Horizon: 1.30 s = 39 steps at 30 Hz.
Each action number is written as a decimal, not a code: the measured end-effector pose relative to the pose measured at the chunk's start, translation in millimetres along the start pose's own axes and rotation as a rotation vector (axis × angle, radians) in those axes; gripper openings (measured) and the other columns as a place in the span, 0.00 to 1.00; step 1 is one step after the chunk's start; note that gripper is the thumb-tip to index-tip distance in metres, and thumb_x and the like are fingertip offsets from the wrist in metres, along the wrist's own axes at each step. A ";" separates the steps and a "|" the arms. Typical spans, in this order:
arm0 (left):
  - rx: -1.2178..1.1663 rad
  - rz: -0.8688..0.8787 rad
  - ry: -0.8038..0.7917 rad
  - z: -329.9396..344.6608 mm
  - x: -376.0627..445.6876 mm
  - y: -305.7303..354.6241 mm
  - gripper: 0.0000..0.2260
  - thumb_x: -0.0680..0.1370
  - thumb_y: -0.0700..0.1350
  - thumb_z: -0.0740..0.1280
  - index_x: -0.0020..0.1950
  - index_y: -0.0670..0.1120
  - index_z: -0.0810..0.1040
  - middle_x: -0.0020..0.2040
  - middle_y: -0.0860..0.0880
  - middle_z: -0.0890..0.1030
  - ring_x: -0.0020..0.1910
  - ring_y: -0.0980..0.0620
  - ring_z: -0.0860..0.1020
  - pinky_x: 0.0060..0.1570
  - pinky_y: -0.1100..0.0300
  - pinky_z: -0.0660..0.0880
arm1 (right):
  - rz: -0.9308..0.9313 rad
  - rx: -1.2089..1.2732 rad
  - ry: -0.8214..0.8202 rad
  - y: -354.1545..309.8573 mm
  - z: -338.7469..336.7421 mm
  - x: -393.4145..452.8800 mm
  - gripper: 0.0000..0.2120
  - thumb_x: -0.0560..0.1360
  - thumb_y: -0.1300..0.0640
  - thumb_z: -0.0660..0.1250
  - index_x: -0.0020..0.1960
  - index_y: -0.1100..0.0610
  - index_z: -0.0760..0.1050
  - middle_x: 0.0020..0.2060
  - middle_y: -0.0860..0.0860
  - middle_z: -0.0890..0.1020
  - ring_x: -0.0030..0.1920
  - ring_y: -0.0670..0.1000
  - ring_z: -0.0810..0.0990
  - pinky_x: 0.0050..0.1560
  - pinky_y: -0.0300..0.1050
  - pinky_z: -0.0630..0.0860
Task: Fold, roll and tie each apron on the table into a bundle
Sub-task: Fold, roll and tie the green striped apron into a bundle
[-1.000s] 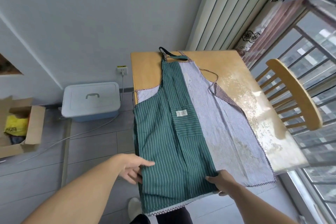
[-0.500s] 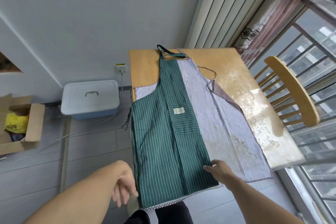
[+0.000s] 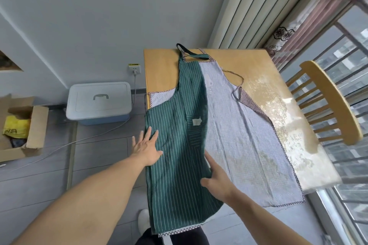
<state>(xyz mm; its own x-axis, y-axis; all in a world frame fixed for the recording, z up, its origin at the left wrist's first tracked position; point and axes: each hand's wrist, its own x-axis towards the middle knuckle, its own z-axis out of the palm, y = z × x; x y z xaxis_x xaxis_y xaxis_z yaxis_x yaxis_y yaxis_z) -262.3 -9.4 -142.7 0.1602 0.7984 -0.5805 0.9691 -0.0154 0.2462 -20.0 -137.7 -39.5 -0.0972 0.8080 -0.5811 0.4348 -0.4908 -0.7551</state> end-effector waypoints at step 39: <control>-1.191 -0.432 -0.291 47.9 -35.5 -34.6 0.39 0.76 0.54 0.74 0.81 0.44 0.59 0.75 0.45 0.70 0.72 0.44 0.70 0.72 0.46 0.67 | 0.641 0.216 -0.207 24.0 75.8 30.8 0.24 0.74 0.56 0.76 0.65 0.60 0.70 0.63 0.54 0.79 0.65 0.56 0.76 0.71 0.56 0.71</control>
<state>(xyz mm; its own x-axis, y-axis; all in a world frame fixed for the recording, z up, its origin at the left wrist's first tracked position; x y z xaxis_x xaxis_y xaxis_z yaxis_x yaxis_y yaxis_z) -292.5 -66.0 -167.7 0.0591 0.4433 -0.8944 0.2150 0.8693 0.4450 -80.4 -149.3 -98.5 -0.0596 0.2701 -0.9610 0.2778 -0.9202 -0.2759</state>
